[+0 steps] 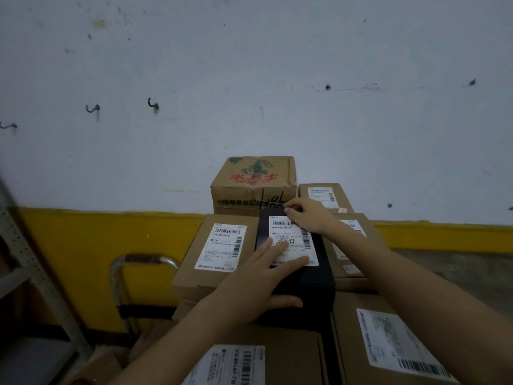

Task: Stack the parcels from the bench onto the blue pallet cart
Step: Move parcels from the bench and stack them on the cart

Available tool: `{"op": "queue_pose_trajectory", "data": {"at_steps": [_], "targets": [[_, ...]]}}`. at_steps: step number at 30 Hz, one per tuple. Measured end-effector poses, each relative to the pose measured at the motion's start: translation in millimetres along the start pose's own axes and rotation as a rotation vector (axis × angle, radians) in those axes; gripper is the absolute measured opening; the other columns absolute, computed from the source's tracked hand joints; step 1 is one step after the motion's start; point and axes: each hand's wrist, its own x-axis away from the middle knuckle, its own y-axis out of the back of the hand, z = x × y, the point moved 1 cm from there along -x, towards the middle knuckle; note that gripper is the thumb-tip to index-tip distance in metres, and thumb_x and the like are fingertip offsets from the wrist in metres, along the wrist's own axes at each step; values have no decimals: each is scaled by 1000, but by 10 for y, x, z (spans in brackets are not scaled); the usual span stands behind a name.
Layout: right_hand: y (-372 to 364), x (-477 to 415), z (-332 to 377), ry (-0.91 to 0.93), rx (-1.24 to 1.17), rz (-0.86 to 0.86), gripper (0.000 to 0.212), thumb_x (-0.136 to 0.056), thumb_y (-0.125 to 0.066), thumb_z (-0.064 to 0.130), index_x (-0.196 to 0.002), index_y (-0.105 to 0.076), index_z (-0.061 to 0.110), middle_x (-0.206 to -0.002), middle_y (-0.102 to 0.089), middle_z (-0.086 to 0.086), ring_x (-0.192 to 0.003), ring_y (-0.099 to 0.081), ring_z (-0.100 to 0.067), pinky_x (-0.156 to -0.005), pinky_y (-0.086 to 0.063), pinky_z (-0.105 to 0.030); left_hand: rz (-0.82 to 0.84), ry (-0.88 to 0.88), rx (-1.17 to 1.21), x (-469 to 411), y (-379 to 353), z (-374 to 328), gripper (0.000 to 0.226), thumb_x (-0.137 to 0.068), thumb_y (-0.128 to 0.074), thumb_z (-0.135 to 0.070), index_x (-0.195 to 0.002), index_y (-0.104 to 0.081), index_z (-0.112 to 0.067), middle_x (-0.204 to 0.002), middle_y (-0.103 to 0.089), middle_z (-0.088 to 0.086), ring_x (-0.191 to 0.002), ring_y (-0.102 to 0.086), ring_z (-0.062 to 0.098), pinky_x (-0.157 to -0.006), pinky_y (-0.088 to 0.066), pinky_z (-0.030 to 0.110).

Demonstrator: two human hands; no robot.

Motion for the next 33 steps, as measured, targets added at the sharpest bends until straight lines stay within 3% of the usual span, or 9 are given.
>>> {"op": "queue_pose_trajectory", "data": {"at_steps": [7, 15, 19, 22, 26, 33], "targets": [[-131, -28, -79, -23, 6, -12, 32, -95, -45, 27, -121, -60, 14, -125, -60, -6, -115, -52, -22, -91, -38, -27, 19, -2, 20, -24, -102, 106, 70, -84, -48, -59, -141, -7, -53, -156, 10, -16, -128, 22, -6, -116, -9, 40], [21, 5, -119, -64, -155, -97, 39, -96, -45, 27, -130, -51, 10, -130, -56, -10, -115, -52, -22, -89, -37, -25, 18, 14, 6, -51, -108, 160, 72, -84, -48, -59, -143, -9, -50, -156, 10, -15, -128, 22, -5, -116, -10, 44], [392, 216, -616, -263, -26, -252, 44, -94, -47, 35, -134, -47, 15, -136, -49, -15, -119, -50, -29, -103, -39, -40, 16, 28, 8, -65, -101, 187, 71, -84, -47, -60, -143, -7, -51, -156, 11, -16, -138, 19, 2, -116, -11, 46], [531, 477, -1001, -520, 12, -187, 53, -93, -48, 42, -139, -40, 17, -134, -50, -18, -107, -58, -31, -94, -47, -43, 18, 30, 4, -87, -107, 178, 71, -84, -46, -60, -143, -7, -50, -157, 10, -14, -143, 16, 9, -116, -9, 44], [468, 649, -1134, -642, -353, -109, 51, -94, -49, 33, -139, -38, 10, -121, -60, -17, -91, -62, -27, -72, -52, -35, 30, 33, 16, -110, -109, 184, 71, -85, -46, -60, -143, -6, -51, -157, 10, -14, -143, 16, 9, -117, -6, 41], [393, 592, -1056, -614, -373, -122, 48, -96, -45, 30, -138, -39, 8, -122, -60, -18, -100, -62, -30, -87, -50, -40, 10, 43, 47, -103, -116, 211, 71, -83, -49, -60, -142, -9, -52, -156, 9, -16, -140, 17, 3, -117, -7, 41]]}}
